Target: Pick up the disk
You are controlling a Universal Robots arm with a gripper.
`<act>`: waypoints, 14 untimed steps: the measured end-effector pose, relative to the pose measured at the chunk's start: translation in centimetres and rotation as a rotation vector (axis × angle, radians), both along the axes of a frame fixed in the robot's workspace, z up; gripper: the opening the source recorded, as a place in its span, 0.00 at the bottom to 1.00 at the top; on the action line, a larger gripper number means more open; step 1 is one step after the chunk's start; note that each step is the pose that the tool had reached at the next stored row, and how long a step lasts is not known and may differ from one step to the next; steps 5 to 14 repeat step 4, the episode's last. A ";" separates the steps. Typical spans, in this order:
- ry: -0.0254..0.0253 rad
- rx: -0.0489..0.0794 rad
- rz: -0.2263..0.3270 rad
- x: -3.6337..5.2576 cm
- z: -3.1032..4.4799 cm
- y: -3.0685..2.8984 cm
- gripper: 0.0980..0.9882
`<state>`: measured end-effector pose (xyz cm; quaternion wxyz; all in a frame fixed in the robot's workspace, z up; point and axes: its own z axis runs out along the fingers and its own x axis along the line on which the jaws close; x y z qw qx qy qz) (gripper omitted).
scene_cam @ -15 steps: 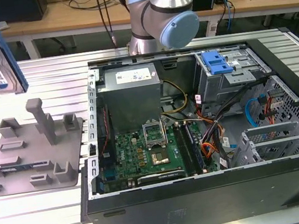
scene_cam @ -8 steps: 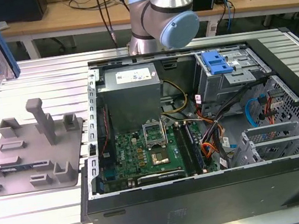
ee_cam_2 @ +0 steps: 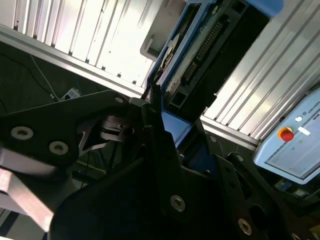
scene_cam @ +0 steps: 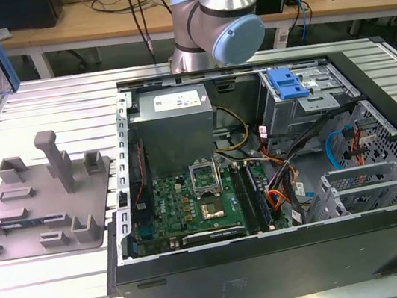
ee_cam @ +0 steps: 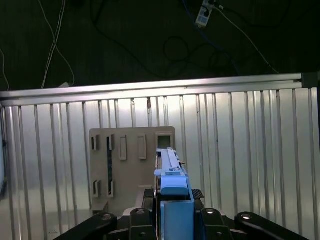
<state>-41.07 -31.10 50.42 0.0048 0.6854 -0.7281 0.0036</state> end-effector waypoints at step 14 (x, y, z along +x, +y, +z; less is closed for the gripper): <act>0.0001 0.000 0.000 0.00 0.03 0.00 0.30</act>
